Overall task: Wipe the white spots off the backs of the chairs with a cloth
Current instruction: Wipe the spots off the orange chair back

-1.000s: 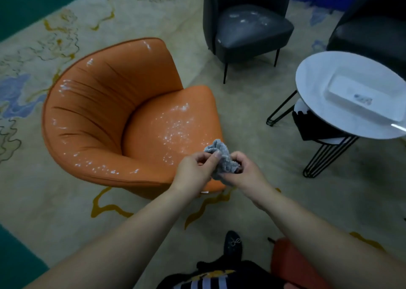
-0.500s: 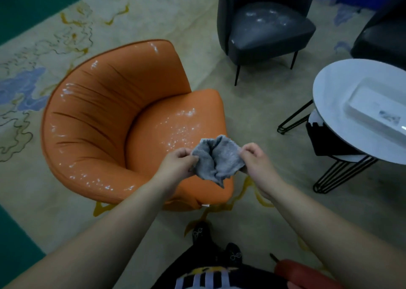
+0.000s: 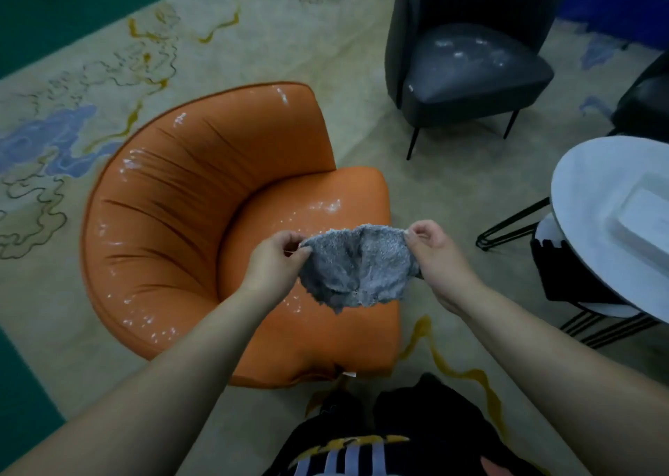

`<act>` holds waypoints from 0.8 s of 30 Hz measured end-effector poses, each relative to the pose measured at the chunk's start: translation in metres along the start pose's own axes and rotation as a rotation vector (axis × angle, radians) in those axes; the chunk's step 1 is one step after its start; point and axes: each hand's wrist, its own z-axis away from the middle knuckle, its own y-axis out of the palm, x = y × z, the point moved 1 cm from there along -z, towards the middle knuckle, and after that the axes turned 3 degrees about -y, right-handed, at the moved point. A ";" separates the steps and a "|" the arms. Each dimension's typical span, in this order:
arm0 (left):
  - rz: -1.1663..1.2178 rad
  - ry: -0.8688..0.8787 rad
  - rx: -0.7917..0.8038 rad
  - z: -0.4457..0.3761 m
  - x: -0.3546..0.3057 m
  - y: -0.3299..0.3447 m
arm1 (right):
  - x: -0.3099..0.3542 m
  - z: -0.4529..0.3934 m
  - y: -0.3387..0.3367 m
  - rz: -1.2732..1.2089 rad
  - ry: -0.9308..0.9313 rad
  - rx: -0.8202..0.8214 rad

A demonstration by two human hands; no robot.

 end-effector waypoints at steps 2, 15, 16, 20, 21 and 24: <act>-0.010 -0.015 -0.034 -0.004 -0.003 0.006 | 0.006 -0.013 0.006 0.027 -0.029 0.086; 0.646 -0.354 0.115 -0.029 -0.041 0.078 | 0.018 -0.109 0.014 -0.288 0.351 0.561; 0.652 -0.334 0.102 -0.029 -0.045 0.083 | 0.019 -0.114 0.013 -0.296 0.375 0.617; 0.799 -0.279 -0.006 -0.023 -0.051 0.095 | 0.022 -0.132 0.007 -0.230 0.418 0.900; 0.825 -0.288 -0.056 -0.022 -0.049 0.096 | 0.023 -0.135 0.008 -0.164 0.384 0.959; 0.868 -0.302 -0.173 -0.016 -0.047 0.097 | 0.028 -0.138 0.015 0.112 0.109 1.029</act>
